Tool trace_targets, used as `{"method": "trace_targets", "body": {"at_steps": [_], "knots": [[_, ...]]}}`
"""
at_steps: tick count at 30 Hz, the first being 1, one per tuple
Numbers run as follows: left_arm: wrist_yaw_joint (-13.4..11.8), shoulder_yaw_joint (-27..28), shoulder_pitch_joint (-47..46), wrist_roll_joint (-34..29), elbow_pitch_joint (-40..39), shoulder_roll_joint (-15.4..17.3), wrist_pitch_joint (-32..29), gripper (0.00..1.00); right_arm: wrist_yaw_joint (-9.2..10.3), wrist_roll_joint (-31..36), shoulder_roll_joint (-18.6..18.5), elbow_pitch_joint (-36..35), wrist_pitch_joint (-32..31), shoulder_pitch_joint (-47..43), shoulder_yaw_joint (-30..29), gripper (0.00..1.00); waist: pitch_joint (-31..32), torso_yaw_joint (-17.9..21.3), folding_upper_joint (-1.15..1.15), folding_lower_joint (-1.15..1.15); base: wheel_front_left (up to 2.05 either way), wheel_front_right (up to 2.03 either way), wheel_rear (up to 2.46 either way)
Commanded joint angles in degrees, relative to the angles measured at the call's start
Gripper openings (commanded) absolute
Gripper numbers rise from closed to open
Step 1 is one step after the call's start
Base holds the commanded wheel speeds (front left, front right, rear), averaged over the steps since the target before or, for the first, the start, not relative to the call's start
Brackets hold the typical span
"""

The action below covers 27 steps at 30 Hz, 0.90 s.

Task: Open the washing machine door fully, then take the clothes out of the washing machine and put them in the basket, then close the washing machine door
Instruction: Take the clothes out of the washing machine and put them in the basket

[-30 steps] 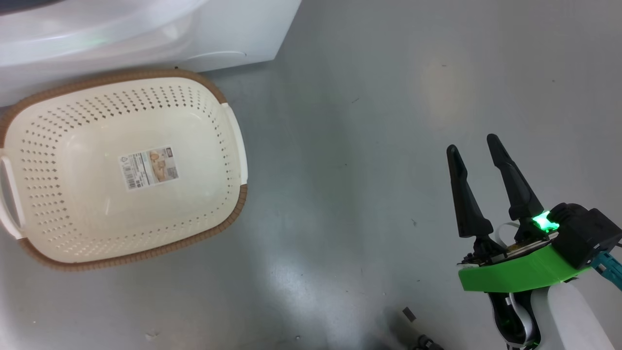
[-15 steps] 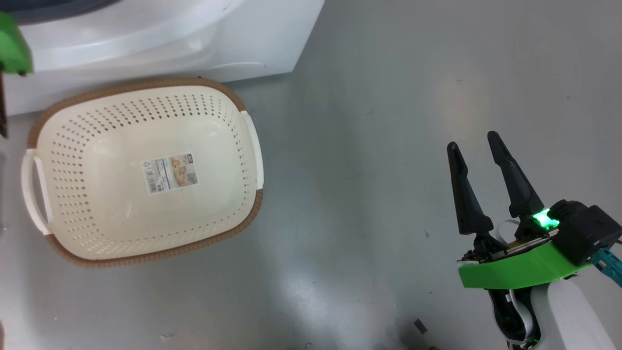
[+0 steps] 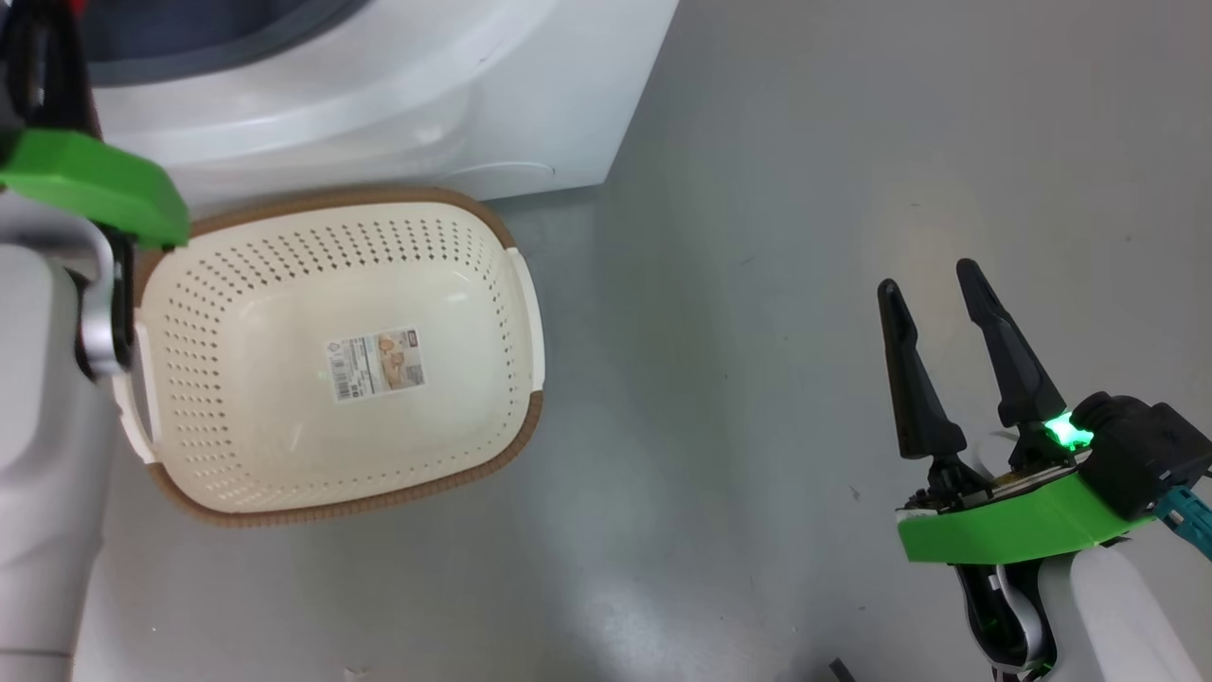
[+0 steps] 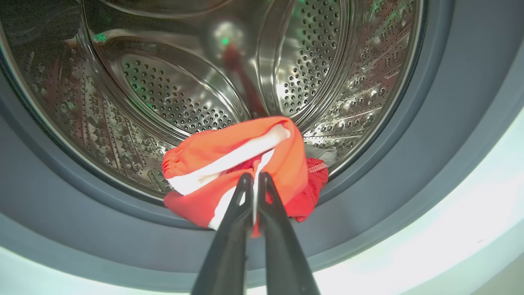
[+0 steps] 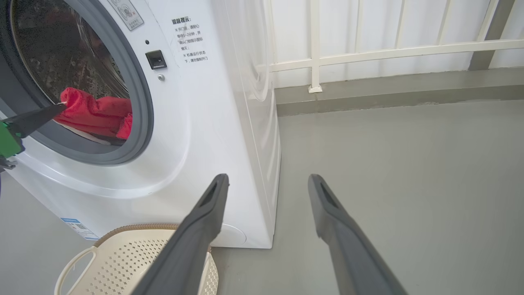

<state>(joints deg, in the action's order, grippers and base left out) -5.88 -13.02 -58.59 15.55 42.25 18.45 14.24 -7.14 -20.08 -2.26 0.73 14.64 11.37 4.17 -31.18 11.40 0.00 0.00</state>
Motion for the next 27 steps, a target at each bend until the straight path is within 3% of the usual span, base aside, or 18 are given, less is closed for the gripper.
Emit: {"method": "trace_targets", "body": {"at_steps": [1,27], "knots": [[-0.61,1.5,1.94,0.4,-3.28,2.18,0.57,0.0,-0.35,0.49,-0.62,-1.19,0.36,-1.28,0.71,1.0,1.14,-0.67,0.0,0.0,0.0,0.0,0.0],[-4.57,1.3,22.03,1.76,-26.1,2.76,-1.06,0.0,-0.35,1.91,-0.62,-1.98,0.36,-2.46,-0.94,1.0,5.48,-3.24,0.0,0.0,0.0,0.0,0.0]]}}
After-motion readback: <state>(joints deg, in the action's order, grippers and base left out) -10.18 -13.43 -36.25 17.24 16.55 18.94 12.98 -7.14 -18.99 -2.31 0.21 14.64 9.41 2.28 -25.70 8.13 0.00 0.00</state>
